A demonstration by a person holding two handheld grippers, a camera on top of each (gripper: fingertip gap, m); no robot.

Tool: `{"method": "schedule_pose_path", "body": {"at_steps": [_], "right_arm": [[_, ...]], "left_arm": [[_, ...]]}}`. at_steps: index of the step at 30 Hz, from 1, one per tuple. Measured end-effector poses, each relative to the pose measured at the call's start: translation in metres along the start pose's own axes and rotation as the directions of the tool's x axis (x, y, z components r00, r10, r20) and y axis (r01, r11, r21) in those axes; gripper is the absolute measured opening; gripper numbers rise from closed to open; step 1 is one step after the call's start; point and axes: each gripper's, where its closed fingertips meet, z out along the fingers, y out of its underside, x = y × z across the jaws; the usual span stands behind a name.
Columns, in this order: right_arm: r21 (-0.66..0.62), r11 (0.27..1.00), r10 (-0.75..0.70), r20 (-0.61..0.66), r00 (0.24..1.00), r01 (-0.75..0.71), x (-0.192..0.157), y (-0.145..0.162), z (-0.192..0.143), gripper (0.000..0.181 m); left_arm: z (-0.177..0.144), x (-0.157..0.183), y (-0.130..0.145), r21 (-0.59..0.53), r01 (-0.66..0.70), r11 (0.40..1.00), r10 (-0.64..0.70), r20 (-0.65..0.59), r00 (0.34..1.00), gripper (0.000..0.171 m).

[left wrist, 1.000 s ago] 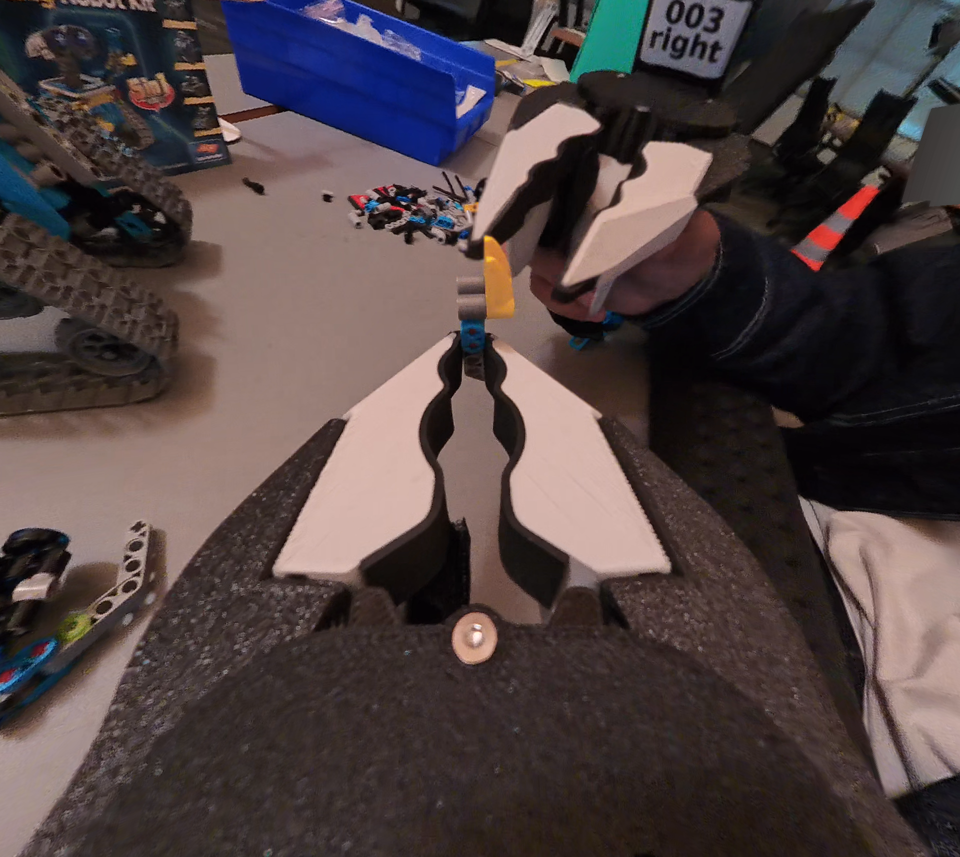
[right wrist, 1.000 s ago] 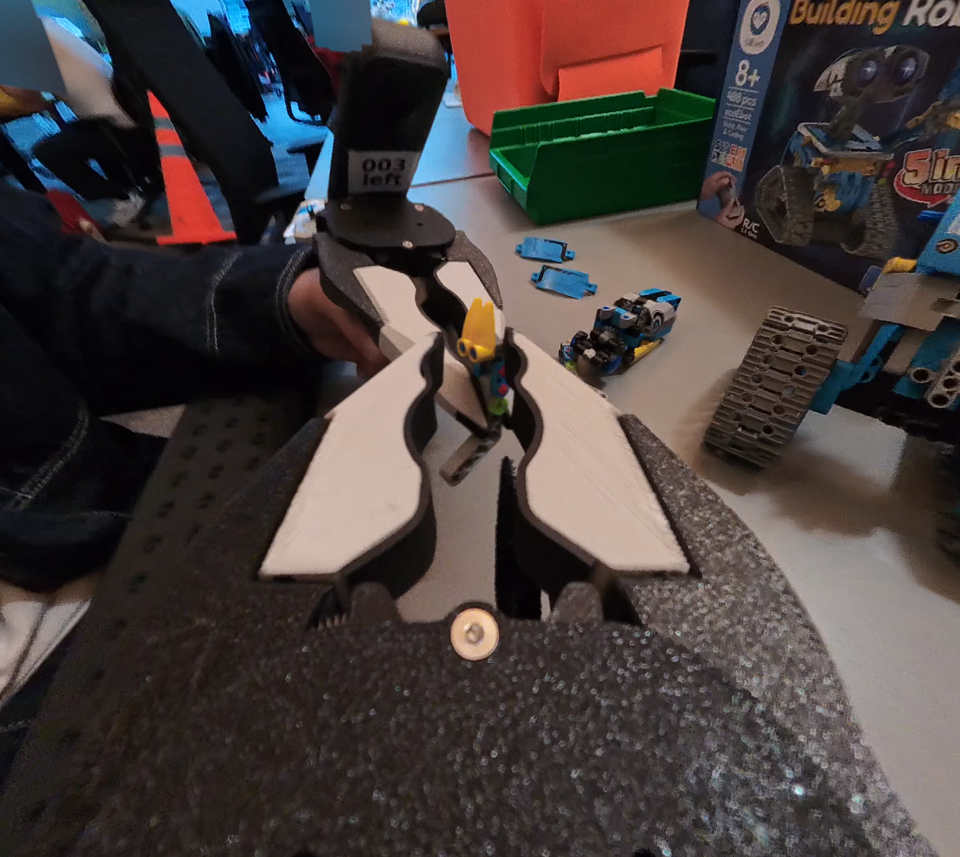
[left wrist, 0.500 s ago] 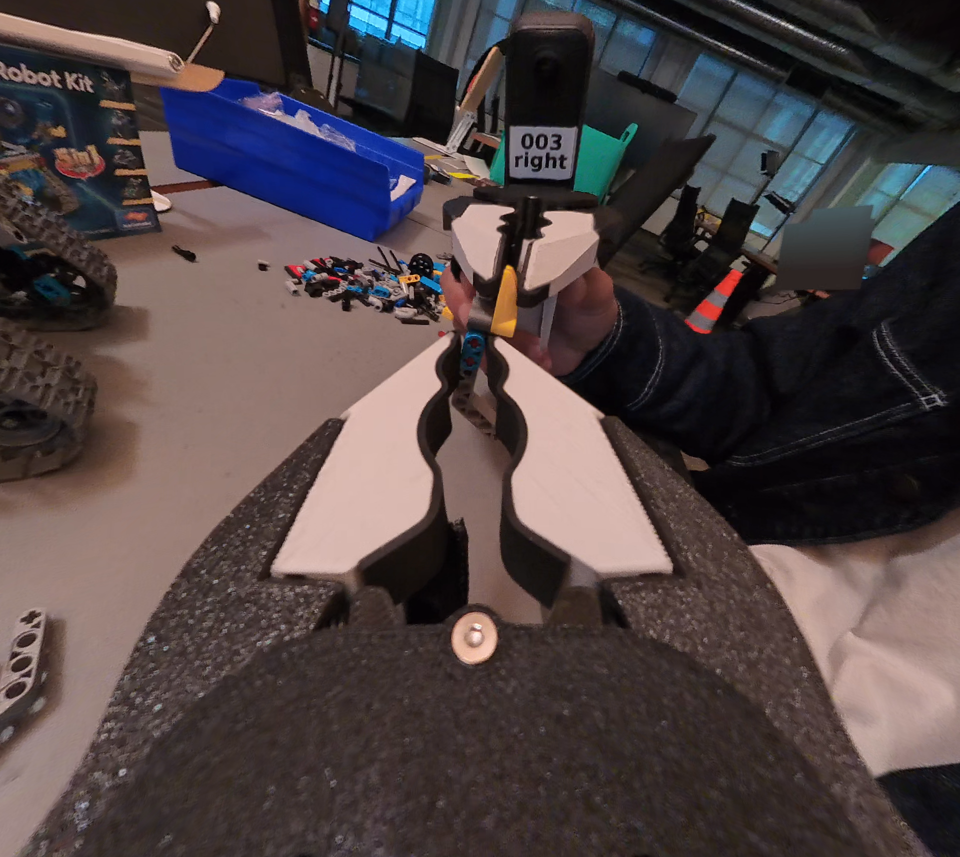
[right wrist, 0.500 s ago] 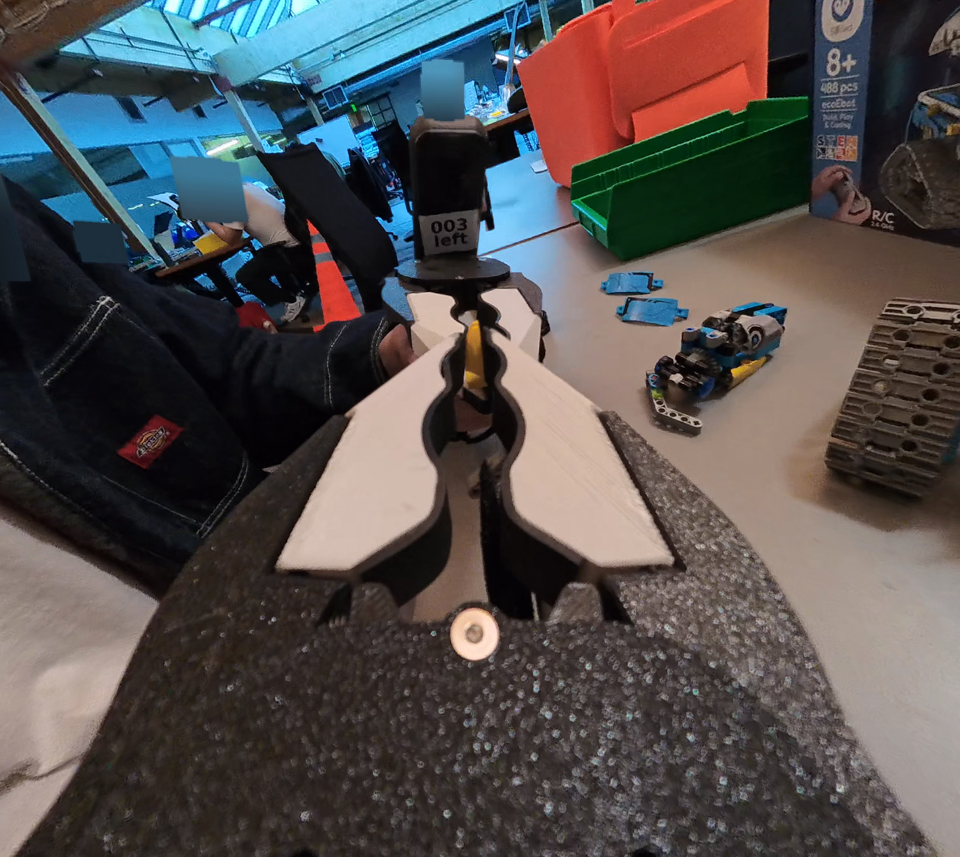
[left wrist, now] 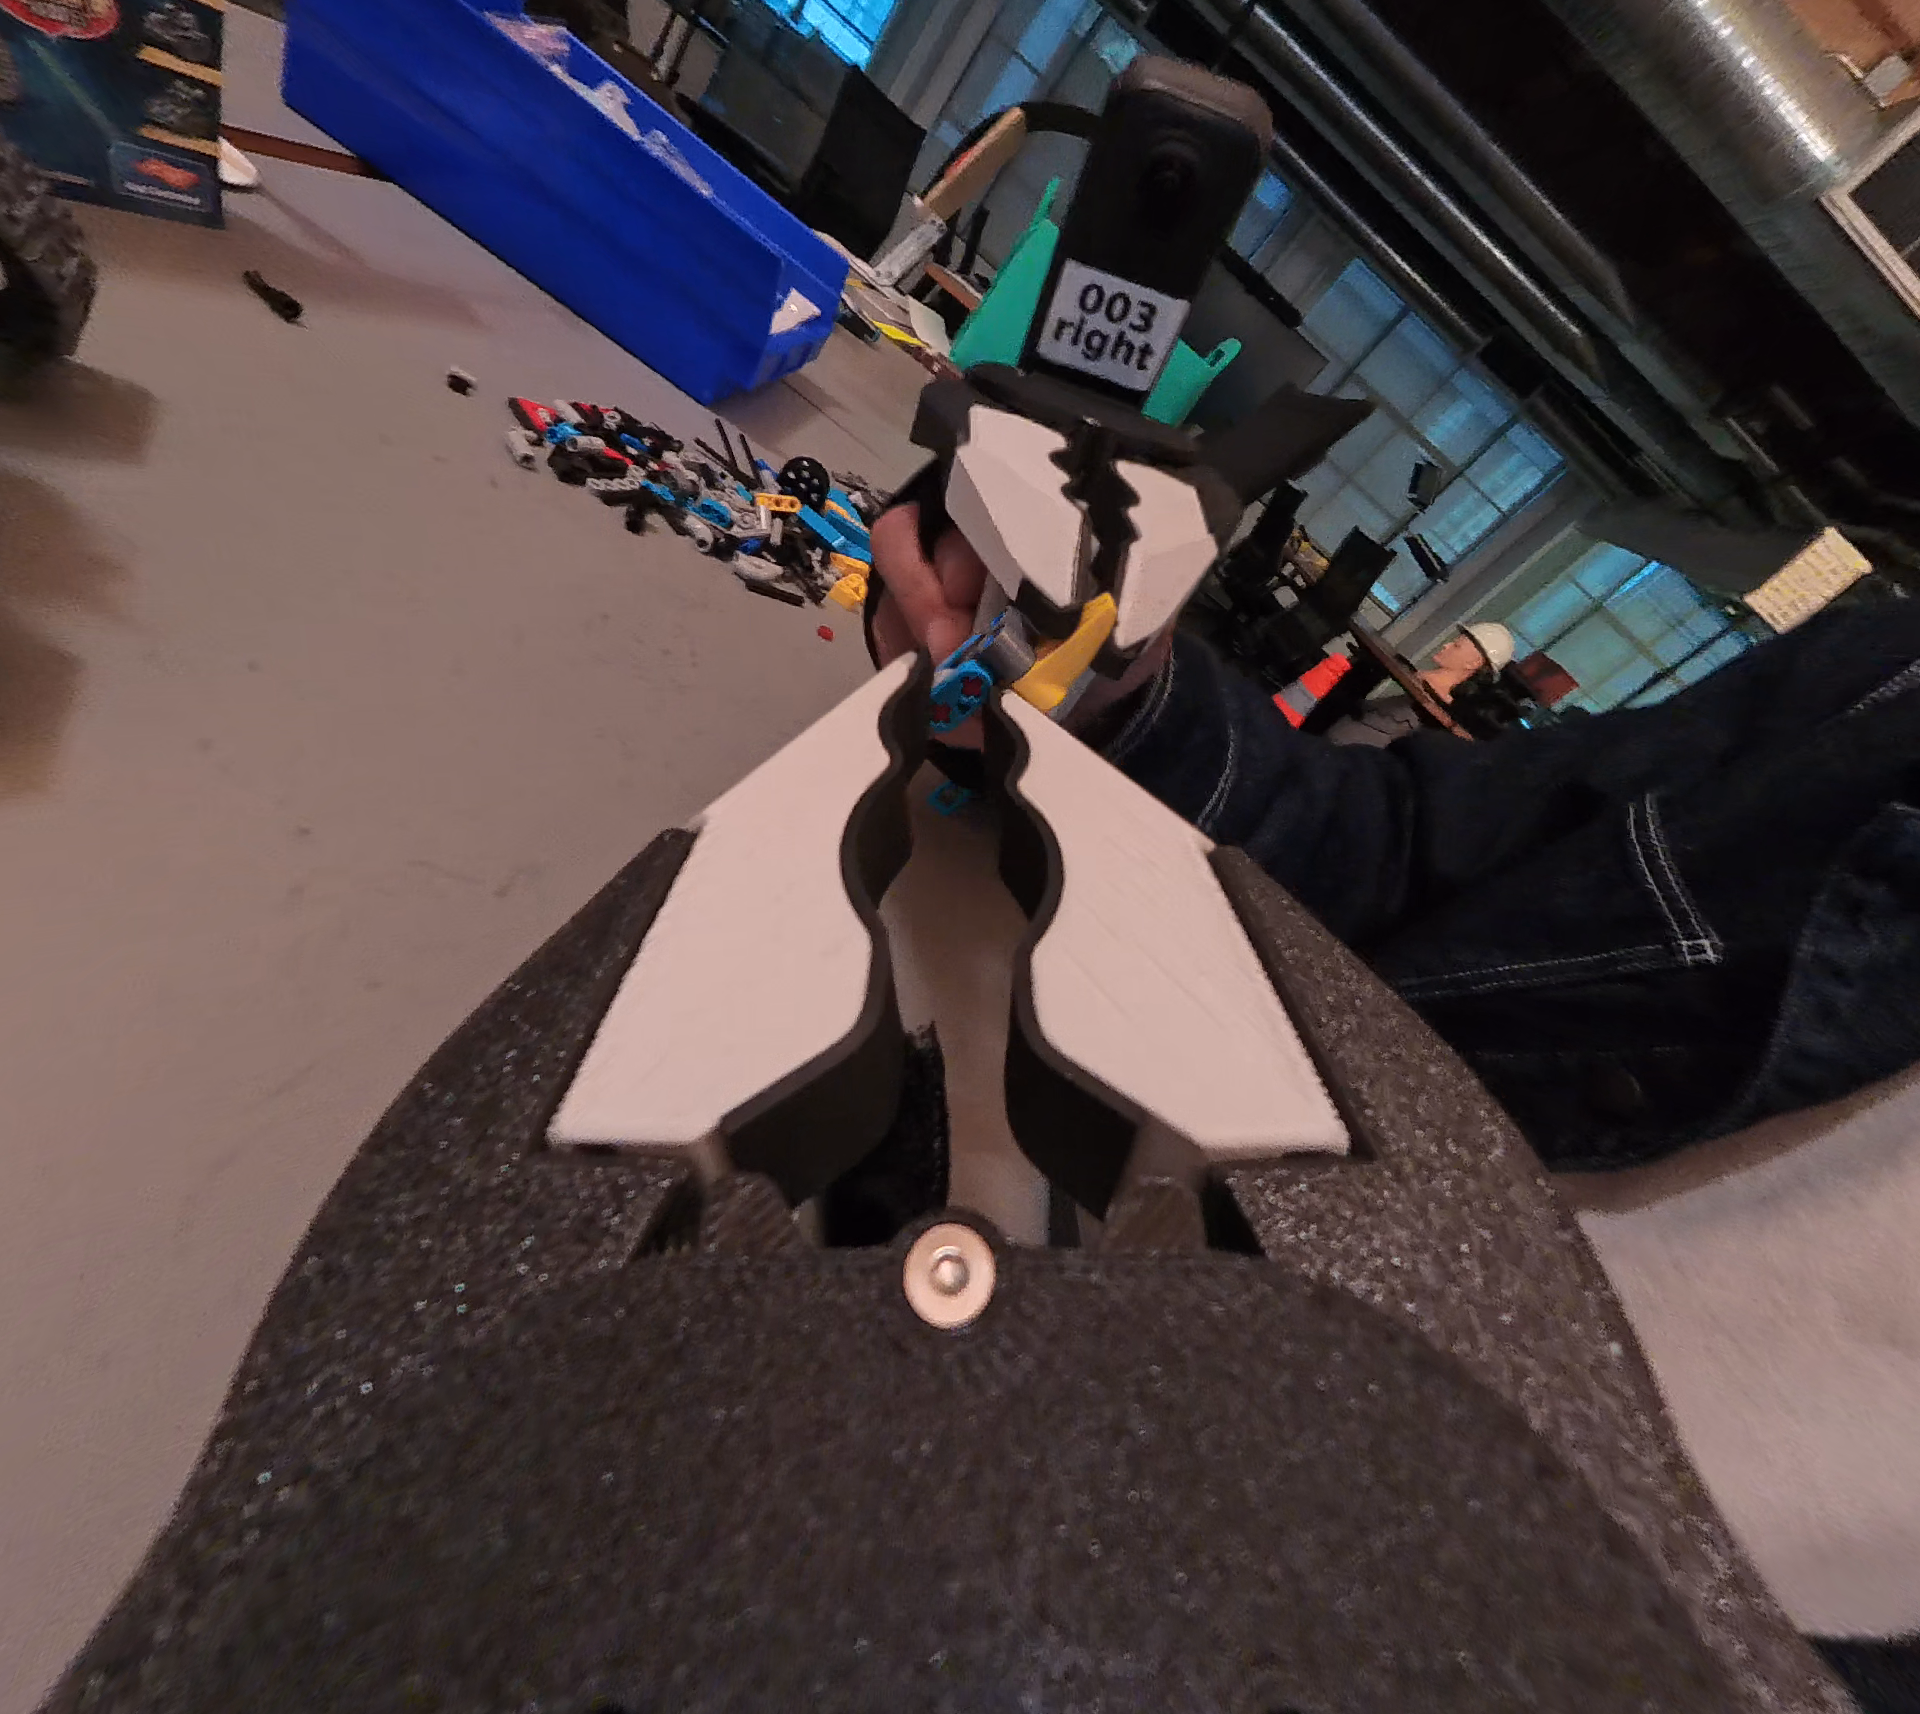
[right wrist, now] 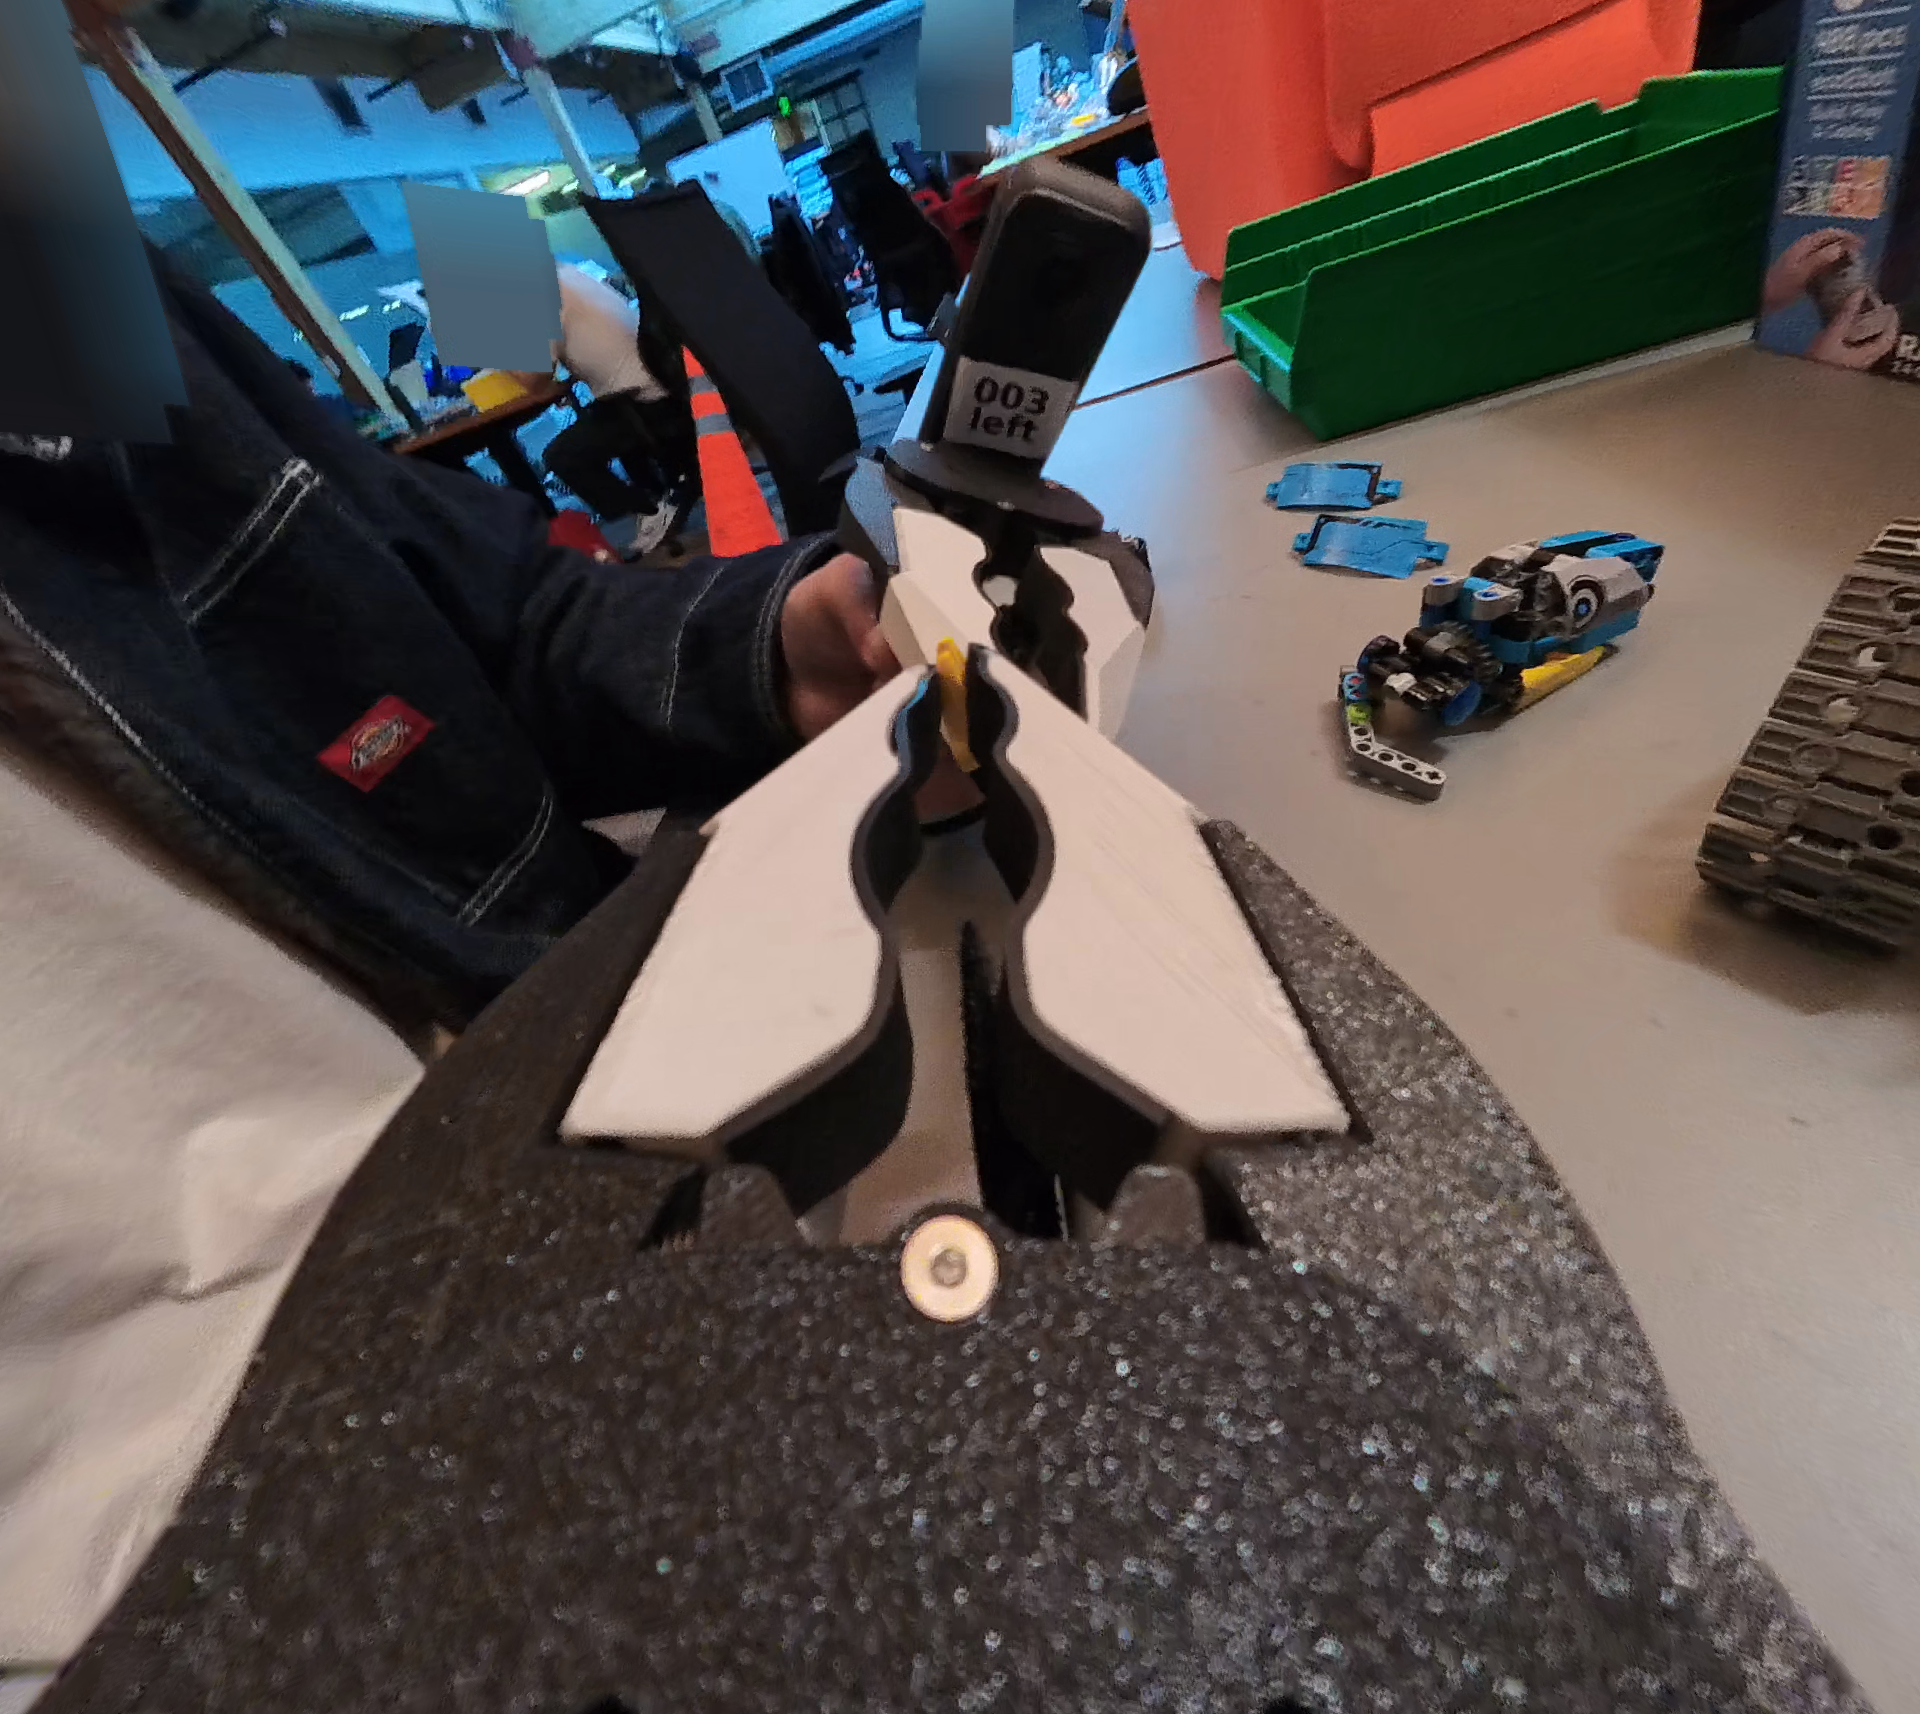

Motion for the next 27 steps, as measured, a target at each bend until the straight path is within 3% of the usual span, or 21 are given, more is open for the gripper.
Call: {"method": "schedule_pose_path", "body": {"at_steps": [2,3,5,7,10,15,16,18,22,27], "right_arm": [[-0.058,0.998,-0.04,-0.07,0.997,0.036,0.013,0.009,-0.003,0.004],[-0.096,0.994,-0.071,-0.137,0.988,0.058,0.024,0.014,-0.005,0.005],[-0.111,0.989,-0.118,-0.224,0.967,0.095,0.035,0.015,-0.006,0.008],[-0.12,0.99,-0.105,-0.263,0.959,0.076,0.04,0.017,-0.007,0.009],[-0.116,0.992,0.027,-0.24,0.97,-0.056,0.042,0.022,-0.008,0.029],[-0.205,0.979,-0.064,-0.307,0.95,0.0,0.046,0.031,-0.004,0.013],[-0.23,0.973,-0.086,-0.319,0.944,0.011,0.047,0.035,-0.003,0.012],[-0.293,0.954,-0.154,-0.316,0.936,0.058,0.046,0.043,0.0,0.001],[-0.417,0.903,-0.265,-0.341,0.902,0.108,0.053,0.06,0.0,0.0],[-0.44,0.893,-0.268,-0.346,0.899,0.096,0.053,0.065,0.002,0.0]], "left_arm": [[0.002,-0.011,0.009,-0.085,-0.152,0.985,0.162,0.134,0.978,0.006],[0.001,-0.022,0.013,-0.171,-0.283,0.944,0.318,0.229,0.92,0.006],[-0.005,-0.035,0.011,-0.331,-0.531,0.78,0.624,0.347,0.7,0.006],[-0.012,-0.045,0.007,-0.484,-0.658,0.578,0.815,0.381,0.436,0.006],[-0.021,-0.05,-0.002,-0.631,-0.708,0.317,0.931,0.349,0.106,0.005],[-0.021,-0.056,0.004,-0.77,-0.638,0.005,0.96,0.182,-0.213,0.005],[-0.019,-0.057,0.007,-0.787,-0.615,-0.044,0.958,0.142,-0.25,0.005],[-0.017,-0.061,0.015,-0.806,-0.586,-0.084,0.96,0.091,-0.263,0.005],[-0.019,-0.069,0.024,-0.817,-0.575,-0.041,0.98,0.081,-0.184,0.006],[-0.02,-0.069,0.02,-0.822,-0.569,0.03,0.979,0.139,-0.148,0.006]]}}
